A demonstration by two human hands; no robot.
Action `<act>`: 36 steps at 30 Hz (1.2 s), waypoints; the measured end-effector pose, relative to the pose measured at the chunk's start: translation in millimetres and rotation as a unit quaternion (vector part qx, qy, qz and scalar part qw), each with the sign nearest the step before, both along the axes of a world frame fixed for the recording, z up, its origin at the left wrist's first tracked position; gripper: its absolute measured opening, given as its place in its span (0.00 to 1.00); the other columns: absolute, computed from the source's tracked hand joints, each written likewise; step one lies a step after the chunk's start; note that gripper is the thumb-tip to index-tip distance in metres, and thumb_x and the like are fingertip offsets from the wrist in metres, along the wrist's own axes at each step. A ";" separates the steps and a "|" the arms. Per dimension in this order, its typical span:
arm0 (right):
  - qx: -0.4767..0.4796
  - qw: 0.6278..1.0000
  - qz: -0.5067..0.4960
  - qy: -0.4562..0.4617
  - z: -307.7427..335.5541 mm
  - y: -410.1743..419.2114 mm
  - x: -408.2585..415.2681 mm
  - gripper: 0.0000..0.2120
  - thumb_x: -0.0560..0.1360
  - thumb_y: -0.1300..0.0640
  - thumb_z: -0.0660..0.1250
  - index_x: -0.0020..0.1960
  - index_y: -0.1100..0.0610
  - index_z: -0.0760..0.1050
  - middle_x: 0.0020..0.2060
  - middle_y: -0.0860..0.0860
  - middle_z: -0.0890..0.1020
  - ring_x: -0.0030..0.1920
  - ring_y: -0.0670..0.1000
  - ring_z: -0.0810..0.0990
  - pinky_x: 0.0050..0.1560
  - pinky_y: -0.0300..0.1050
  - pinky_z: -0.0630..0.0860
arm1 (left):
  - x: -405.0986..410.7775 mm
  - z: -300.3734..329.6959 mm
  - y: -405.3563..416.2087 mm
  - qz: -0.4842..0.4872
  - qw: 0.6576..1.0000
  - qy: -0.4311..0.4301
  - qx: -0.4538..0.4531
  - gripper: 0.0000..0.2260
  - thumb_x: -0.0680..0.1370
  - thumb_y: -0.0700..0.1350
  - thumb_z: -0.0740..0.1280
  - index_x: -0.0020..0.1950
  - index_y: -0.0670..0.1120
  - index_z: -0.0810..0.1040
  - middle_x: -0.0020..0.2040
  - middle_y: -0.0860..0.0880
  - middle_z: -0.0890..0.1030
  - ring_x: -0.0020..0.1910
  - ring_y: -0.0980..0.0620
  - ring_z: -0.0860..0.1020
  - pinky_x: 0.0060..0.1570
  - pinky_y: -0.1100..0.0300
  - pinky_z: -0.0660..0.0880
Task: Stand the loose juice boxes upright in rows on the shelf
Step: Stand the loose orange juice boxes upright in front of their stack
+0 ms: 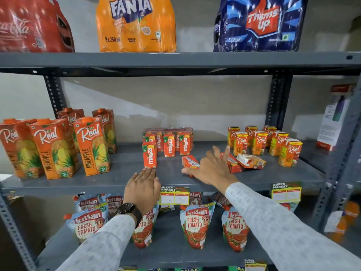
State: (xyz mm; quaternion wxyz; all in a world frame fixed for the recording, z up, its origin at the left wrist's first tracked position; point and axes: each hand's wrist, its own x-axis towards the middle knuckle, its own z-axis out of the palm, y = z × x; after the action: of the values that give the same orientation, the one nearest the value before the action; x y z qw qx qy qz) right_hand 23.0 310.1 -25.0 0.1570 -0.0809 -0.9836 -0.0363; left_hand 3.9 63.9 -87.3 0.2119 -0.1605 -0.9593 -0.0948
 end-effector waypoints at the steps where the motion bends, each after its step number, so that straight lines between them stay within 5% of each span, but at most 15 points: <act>1: 0.008 1.000 -0.002 -0.004 -1.1 -4.0 -2.8 0.48 0.66 0.15 0.48 0.57 0.52 0.85 0.75 0.56 0.72 0.80 0.63 0.56 0.71 0.76 0.35 | -0.8 -0.6 -0.3 0.001 1.000 -0.002 -0.001 0.27 0.83 0.55 0.45 0.78 0.47 0.68 0.78 0.49 0.69 0.78 0.52 0.65 0.79 0.52 0.58; 6: -0.082 0.997 0.002 -0.006 5.7 -8.2 -15.8 0.33 0.69 0.25 0.65 0.56 0.52 0.82 0.65 0.54 0.78 0.72 0.61 0.69 0.75 0.72 0.44 | -0.7 -1.2 -2.1 -0.003 1.000 -0.002 0.002 0.27 0.83 0.55 0.45 0.77 0.47 0.68 0.77 0.48 0.70 0.78 0.51 0.65 0.79 0.51 0.58; 9: -0.193 0.978 0.071 0.026 22.4 -9.1 -22.3 0.21 0.70 0.38 0.76 0.55 0.49 0.76 0.58 0.51 0.82 0.61 0.56 0.79 0.73 0.63 0.61 | -3.5 -2.8 -1.9 0.001 1.000 0.003 -0.001 0.26 0.84 0.55 0.45 0.78 0.48 0.68 0.78 0.49 0.69 0.78 0.52 0.64 0.79 0.52 0.57; 12: -0.286 0.951 0.107 0.036 33.8 -12.2 -32.2 0.28 0.71 0.54 0.79 0.68 0.49 0.74 0.65 0.51 0.80 0.62 0.54 0.79 0.61 0.52 0.76 | -2.5 -2.9 -1.7 0.005 1.000 0.007 0.009 0.28 0.82 0.55 0.44 0.77 0.47 0.70 0.77 0.49 0.71 0.78 0.52 0.65 0.78 0.51 0.59; 15: -0.309 0.940 0.135 0.052 36.9 -20.1 -45.7 0.30 0.77 0.60 0.72 0.76 0.46 0.70 0.70 0.52 0.76 0.66 0.54 0.77 0.62 0.54 0.79 | -1.8 -2.8 -1.1 -0.002 1.000 0.014 0.016 0.30 0.81 0.56 0.43 0.76 0.47 0.70 0.76 0.48 0.71 0.77 0.51 0.66 0.78 0.51 0.59; 22: -0.499 0.841 0.182 0.105 -13.5 -41.1 -54.3 0.33 0.80 0.63 0.66 0.78 0.39 0.62 0.64 0.45 0.77 0.59 0.45 0.79 0.39 0.33 0.79 | -4.0 -5.2 -1.2 -0.001 0.999 0.031 0.016 0.28 0.82 0.55 0.45 0.76 0.47 0.71 0.76 0.49 0.72 0.77 0.52 0.66 0.78 0.52 0.59; 26: -0.547 0.804 0.168 0.161 -30.8 -46.8 -59.0 0.42 0.72 0.50 0.78 0.77 0.38 0.56 0.59 0.36 0.76 0.57 0.40 0.78 0.51 0.38 0.77 | -5.1 -6.8 0.6 0.002 0.999 0.042 0.022 0.28 0.81 0.54 0.46 0.73 0.46 0.75 0.73 0.47 0.75 0.75 0.50 0.70 0.76 0.50 0.63; 30: -0.445 0.870 0.101 0.188 -34.3 -54.1 -60.0 0.45 0.62 0.30 0.78 0.70 0.42 0.60 0.59 0.40 0.76 0.54 0.44 0.78 0.52 0.45 0.76 | -6.5 -9.5 2.4 0.011 0.998 0.045 0.036 0.28 0.81 0.54 0.47 0.70 0.45 0.78 0.70 0.47 0.78 0.72 0.50 0.73 0.75 0.50 0.66; 36: -0.358 0.902 0.081 0.227 -40.8 -54.9 -57.3 0.37 0.70 0.38 0.78 0.68 0.46 0.61 0.61 0.49 0.83 0.54 0.53 0.86 0.48 0.50 0.84 | -7.2 -11.7 2.2 0.011 0.998 0.053 0.038 0.27 0.82 0.55 0.47 0.70 0.46 0.78 0.70 0.47 0.79 0.72 0.50 0.74 0.74 0.50 0.67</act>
State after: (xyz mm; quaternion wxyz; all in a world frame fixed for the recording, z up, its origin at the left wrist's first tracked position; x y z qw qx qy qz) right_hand -34.3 255.3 -65.8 0.3391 -0.0578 -0.8712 0.3502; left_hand -3.3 66.1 -98.9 0.2692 -0.1469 -0.9442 -0.1202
